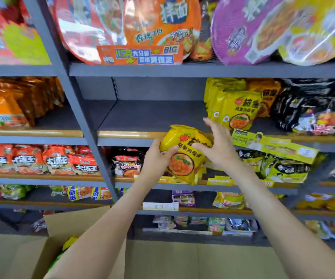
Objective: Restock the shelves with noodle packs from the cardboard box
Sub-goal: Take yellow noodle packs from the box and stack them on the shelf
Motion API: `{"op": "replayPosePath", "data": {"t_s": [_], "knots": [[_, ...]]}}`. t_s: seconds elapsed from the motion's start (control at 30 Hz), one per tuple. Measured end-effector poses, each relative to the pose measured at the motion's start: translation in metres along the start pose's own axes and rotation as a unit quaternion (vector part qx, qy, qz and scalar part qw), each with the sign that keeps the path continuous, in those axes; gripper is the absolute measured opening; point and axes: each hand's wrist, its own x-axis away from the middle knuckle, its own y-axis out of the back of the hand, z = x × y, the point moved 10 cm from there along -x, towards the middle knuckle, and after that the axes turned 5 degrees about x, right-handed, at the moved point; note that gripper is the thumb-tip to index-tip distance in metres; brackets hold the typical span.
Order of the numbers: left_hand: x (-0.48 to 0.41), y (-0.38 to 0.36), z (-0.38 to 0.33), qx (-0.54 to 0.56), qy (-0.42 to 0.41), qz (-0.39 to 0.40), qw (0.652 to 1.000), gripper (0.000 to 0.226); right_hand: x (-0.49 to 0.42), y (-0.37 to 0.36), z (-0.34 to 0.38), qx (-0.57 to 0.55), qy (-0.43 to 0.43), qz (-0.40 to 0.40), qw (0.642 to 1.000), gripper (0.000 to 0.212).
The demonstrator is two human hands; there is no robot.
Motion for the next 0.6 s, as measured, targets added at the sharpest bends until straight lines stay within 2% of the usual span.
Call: {"op": "replayPosePath", "data": {"t_s": [0.07, 0.17, 0.27, 0.37, 0.5, 0.6], "knots": [[-0.012, 0.002, -0.006, 0.040, 0.013, -0.046, 0.998, 0.022, 0.000, 0.004, 0.010, 0.115, 0.051, -0.052, 0.991, 0.096], [-0.043, 0.005, -0.010, 0.104, 0.045, -0.097, 0.989, 0.030, -0.007, -0.025, 0.022, 0.180, 0.123, 0.008, 0.976, 0.106], [-0.087, 0.002, -0.008, 0.127, 0.085, -0.104, 0.983, 0.040, -0.042, -0.040, 0.016, 0.137, 0.121, 0.049, 0.982, 0.102], [-0.135, -0.006, 0.000, 0.162, 0.135, -0.077, 0.974, 0.056, -0.091, -0.051, 0.008, 0.098, 0.108, 0.068, 0.987, 0.099], [-0.186, -0.022, 0.020, 0.135, 0.207, -0.013, 0.969, 0.037, -0.152, -0.081, -0.020, 0.062, 0.051, 0.144, 0.986, 0.100], [-0.212, -0.028, 0.039, 0.083, 0.223, 0.028, 0.971, 0.036, -0.179, -0.107, -0.040, 0.052, 0.024, 0.199, 0.978, 0.094]]}}
